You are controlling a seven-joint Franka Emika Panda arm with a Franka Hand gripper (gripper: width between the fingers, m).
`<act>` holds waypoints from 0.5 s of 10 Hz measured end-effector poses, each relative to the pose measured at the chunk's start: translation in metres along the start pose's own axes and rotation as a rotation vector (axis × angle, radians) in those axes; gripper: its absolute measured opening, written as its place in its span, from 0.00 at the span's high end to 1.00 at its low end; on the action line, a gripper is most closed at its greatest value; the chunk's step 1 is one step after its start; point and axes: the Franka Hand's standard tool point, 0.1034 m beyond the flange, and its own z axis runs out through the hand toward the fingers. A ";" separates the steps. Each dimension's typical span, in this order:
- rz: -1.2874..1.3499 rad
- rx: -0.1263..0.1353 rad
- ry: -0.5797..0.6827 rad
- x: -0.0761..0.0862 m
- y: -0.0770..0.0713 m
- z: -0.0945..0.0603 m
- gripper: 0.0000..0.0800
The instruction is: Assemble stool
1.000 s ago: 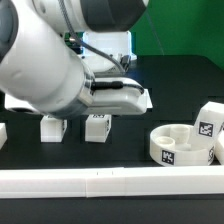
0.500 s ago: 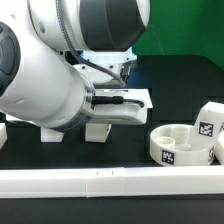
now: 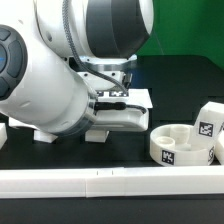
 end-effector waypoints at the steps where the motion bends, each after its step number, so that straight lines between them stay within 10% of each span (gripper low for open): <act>1: -0.001 0.000 0.000 0.000 -0.001 0.000 0.58; 5: 0.036 0.040 -0.035 -0.028 -0.031 -0.025 0.58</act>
Offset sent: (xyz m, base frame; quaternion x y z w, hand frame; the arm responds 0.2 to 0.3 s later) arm 0.0092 0.0302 0.0463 0.0299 -0.0366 0.0252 0.9986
